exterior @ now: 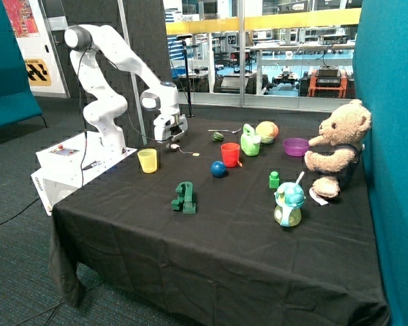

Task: Prepare two cups of tea

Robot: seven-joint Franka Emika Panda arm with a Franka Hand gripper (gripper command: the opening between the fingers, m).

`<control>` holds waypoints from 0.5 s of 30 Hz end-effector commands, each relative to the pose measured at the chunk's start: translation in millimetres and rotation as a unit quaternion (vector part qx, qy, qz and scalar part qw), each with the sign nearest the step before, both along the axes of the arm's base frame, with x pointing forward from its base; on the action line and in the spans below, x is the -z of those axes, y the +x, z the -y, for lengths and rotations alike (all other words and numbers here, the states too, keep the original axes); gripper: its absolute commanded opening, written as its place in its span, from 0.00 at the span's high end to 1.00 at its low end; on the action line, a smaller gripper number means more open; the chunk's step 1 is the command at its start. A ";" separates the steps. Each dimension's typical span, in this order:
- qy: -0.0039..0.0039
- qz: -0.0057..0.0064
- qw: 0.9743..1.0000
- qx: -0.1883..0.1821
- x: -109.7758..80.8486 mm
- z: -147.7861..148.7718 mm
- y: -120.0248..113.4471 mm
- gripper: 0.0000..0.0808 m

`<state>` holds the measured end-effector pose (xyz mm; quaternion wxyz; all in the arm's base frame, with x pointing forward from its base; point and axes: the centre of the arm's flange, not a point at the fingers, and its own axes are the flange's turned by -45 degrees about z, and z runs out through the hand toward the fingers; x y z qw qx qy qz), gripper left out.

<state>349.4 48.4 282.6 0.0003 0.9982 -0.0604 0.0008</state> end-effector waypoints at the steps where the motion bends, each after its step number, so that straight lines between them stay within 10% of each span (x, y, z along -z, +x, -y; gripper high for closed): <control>1: 0.000 -0.001 1.000 0.001 5.7 1.4 0.4 0.31; 15: 0.000 -0.001 1.000 -0.001 12.9 -3.1 2.7 0.46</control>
